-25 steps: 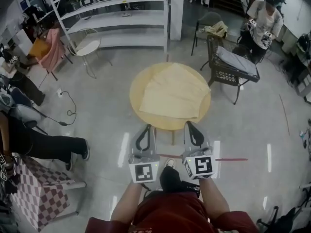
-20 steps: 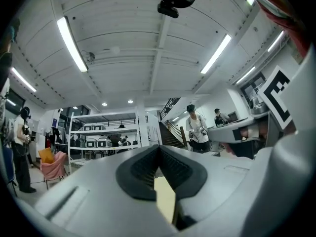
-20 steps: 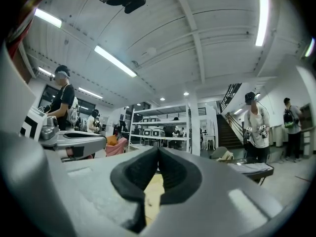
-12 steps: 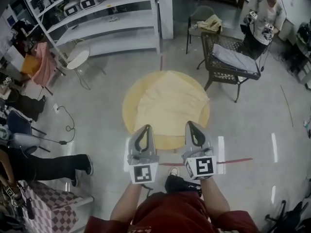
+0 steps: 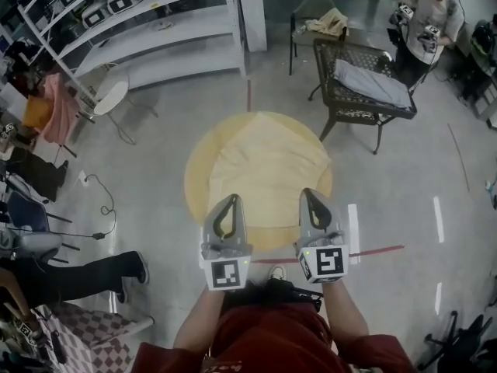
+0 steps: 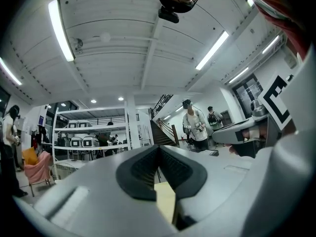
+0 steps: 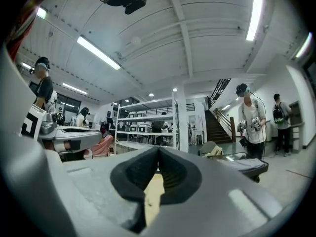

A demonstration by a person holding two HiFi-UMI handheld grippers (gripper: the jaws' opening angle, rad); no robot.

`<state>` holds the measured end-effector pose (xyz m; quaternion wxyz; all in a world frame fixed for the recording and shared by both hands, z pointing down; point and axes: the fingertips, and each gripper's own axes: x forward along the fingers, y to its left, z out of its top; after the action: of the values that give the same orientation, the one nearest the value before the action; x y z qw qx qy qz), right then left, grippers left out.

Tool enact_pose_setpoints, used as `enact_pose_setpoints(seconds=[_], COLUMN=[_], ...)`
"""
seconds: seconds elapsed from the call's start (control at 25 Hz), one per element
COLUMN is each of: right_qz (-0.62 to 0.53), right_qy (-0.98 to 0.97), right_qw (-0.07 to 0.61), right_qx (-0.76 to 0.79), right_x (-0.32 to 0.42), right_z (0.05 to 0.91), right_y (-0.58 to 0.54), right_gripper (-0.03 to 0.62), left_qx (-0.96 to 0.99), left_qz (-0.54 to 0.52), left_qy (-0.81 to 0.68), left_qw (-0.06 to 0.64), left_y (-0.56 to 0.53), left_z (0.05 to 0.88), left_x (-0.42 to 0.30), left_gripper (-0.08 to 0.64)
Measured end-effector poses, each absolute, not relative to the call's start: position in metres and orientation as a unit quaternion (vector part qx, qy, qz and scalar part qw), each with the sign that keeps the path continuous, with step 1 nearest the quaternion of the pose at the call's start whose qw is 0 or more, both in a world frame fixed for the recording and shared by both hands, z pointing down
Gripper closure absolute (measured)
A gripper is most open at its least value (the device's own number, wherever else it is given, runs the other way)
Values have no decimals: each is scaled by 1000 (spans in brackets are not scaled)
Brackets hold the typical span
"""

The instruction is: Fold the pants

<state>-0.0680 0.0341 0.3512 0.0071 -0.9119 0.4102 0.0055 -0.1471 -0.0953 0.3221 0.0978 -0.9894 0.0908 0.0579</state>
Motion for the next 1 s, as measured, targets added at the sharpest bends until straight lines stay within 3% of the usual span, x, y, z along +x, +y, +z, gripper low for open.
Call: enact_pose_setpoints(seconds=[0.4,0.6,1.0], right_qz=[-17,-48,-132], right_qy=[392,388,434], right_qw=[-22,-42,-125], right_qx=[-919,-920,-882], right_x=[-47,-39,-56], right_z=[378,404,479], right_y=[5,-3,-20], right_gripper=[591,591,583], left_qx=[-995,-987,-972], left_qz=[32,-10,-147], left_qy=[47,3,-53], left_qw=[86,157,173], left_y=[-117,-124,-133], left_z=[357,379,472], left_x=[-117,-105,-117], left_gripper=[554,554,534])
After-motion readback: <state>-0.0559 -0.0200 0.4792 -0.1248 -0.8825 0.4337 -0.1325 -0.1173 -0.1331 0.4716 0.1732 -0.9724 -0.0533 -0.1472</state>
